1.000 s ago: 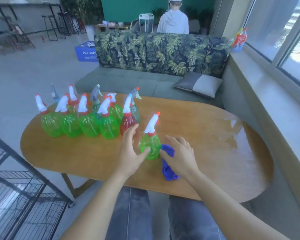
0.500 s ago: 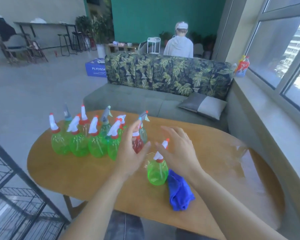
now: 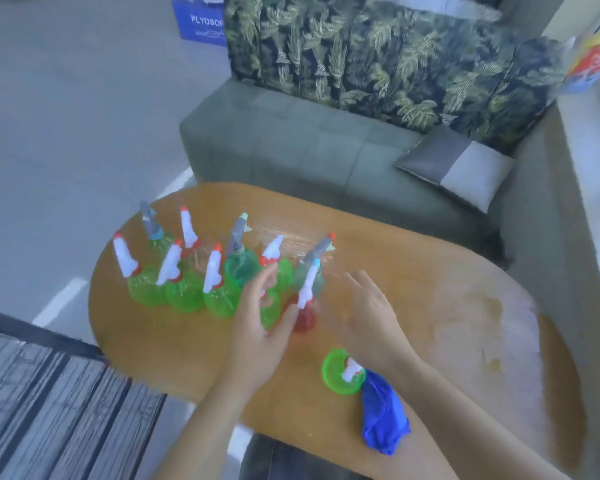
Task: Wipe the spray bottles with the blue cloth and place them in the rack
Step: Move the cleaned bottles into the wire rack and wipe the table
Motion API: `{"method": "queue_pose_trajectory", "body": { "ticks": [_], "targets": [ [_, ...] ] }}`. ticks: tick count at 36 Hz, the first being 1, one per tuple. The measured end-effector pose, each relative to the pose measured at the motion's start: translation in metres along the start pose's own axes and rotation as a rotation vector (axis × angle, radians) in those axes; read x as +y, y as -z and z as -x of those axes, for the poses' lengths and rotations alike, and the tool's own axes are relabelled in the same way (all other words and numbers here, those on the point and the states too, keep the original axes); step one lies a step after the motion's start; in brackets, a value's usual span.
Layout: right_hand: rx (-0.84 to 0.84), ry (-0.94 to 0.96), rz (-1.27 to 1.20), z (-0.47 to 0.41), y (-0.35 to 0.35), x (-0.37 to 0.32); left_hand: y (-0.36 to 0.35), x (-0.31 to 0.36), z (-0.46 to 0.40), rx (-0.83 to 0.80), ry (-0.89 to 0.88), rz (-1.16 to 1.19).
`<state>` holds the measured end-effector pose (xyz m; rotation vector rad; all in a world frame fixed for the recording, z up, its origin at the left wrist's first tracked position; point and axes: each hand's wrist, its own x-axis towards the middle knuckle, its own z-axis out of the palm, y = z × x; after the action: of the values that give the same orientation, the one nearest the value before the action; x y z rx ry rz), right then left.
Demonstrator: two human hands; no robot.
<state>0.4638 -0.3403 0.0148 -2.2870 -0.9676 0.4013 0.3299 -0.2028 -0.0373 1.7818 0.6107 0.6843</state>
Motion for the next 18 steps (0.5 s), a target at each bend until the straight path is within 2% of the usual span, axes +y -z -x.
{"method": "queue_pose_trajectory", "body": {
  "ticks": [8,18],
  "targets": [
    [-0.184,-0.180,-0.114,0.020,0.029,-0.090,0.079,0.076,0.013,-0.035,0.213,-0.049],
    [-0.310,-0.161,-0.151,0.015,0.025,-0.182,0.164,0.119,0.025,0.054,0.278,-0.036]
  ]
}}
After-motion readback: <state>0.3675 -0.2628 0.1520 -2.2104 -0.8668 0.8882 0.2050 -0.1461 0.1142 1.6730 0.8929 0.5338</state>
